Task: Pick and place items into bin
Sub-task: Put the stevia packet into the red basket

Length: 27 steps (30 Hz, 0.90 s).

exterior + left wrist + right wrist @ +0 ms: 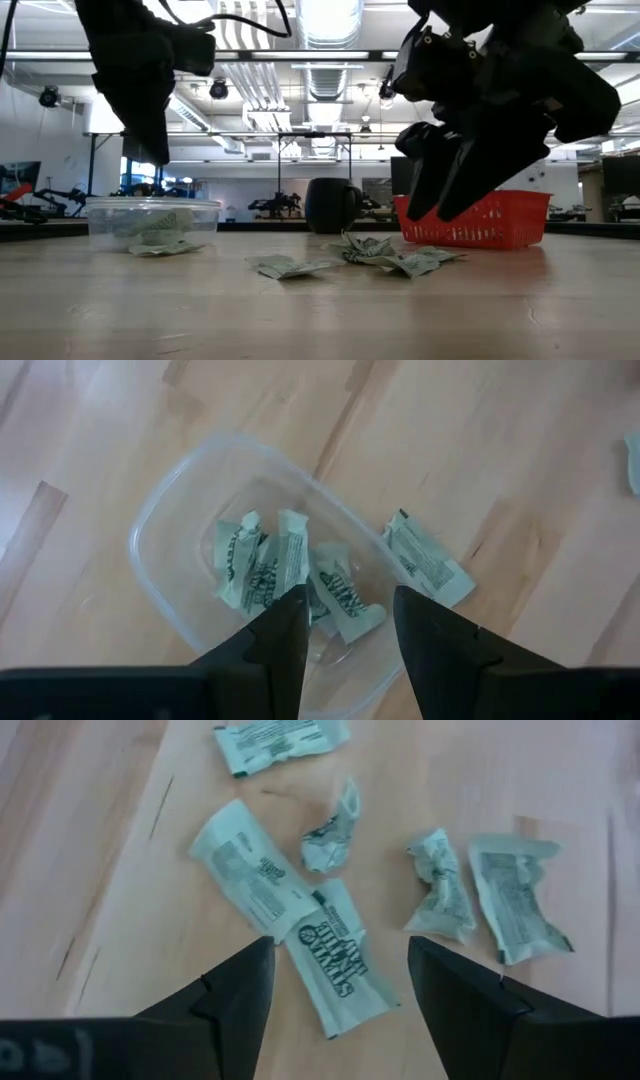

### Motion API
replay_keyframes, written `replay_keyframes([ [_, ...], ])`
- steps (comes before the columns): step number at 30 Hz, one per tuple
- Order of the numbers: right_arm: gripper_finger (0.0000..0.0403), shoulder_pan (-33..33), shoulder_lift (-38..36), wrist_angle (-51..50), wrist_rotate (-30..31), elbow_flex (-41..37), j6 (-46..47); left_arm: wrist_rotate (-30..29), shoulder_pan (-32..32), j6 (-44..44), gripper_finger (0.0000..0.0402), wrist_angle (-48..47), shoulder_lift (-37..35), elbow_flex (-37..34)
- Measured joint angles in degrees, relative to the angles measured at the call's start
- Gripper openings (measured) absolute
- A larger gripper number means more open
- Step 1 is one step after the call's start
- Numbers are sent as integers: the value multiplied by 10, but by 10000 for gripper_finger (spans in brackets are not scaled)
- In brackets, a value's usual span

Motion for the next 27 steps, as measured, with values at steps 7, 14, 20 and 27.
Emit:
replay_keyframes([
  [7,221,0,15,4,-15,0,-46,-4,0,0,132,9,0,0],
  [14,221,-8,49,15,-14,0,-24,-4,0,0,132,10,0,0],
  [20,218,-8,54,13,-10,1,-2,-4,0,1,132,10,0,0],
  [27,180,-6,53,-9,-1,3,8,-4,0,1,132,10,0,0],
])
